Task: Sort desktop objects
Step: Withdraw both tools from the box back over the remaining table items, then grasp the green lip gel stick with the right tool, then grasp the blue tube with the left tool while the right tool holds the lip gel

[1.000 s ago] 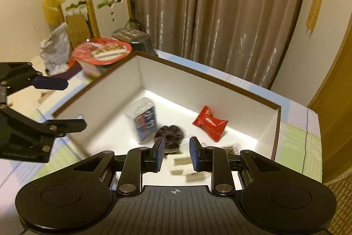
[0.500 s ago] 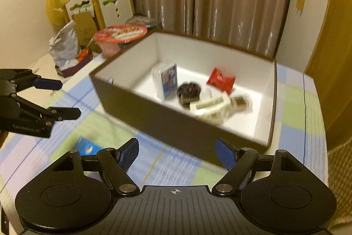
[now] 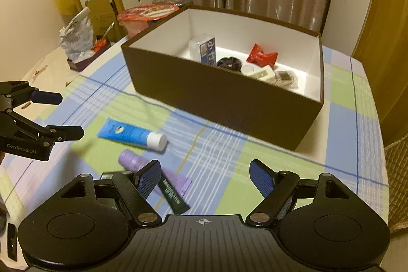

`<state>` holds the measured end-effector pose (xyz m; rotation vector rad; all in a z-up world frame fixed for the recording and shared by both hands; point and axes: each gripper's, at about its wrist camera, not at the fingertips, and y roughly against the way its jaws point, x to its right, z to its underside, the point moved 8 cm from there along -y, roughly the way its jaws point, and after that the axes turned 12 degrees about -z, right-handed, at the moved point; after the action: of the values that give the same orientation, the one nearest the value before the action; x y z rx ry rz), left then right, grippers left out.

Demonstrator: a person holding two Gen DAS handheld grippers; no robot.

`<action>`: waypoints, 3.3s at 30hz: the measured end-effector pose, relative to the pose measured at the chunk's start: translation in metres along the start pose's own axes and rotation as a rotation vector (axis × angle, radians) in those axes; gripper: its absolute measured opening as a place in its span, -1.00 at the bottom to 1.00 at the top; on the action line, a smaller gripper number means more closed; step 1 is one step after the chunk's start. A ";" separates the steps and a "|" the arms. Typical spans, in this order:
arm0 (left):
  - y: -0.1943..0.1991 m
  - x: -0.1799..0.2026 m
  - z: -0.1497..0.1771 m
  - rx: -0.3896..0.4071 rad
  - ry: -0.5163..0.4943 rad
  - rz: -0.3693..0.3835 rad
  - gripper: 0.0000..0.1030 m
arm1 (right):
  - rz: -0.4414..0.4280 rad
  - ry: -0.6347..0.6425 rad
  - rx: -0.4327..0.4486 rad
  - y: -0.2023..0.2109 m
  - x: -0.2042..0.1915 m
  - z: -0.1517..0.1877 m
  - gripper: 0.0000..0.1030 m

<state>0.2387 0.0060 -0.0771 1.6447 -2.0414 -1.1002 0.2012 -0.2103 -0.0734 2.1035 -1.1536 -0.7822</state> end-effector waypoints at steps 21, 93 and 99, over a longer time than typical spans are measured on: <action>0.017 0.002 0.024 -0.013 -0.001 0.003 0.72 | -0.016 0.114 -0.097 -0.014 -0.024 0.032 0.54; -0.039 0.020 0.014 -0.021 -0.294 0.101 0.48 | -0.226 0.302 -0.242 -0.095 -0.032 0.017 -0.71; -0.057 0.032 -0.003 0.018 -0.433 0.159 0.30 | -0.203 0.266 -0.226 -0.084 -0.025 0.016 -0.71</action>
<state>0.2708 -0.0275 -0.1229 1.3063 -2.3975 -1.4828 0.2218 -0.1554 -0.1409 2.0776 -0.6864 -0.6635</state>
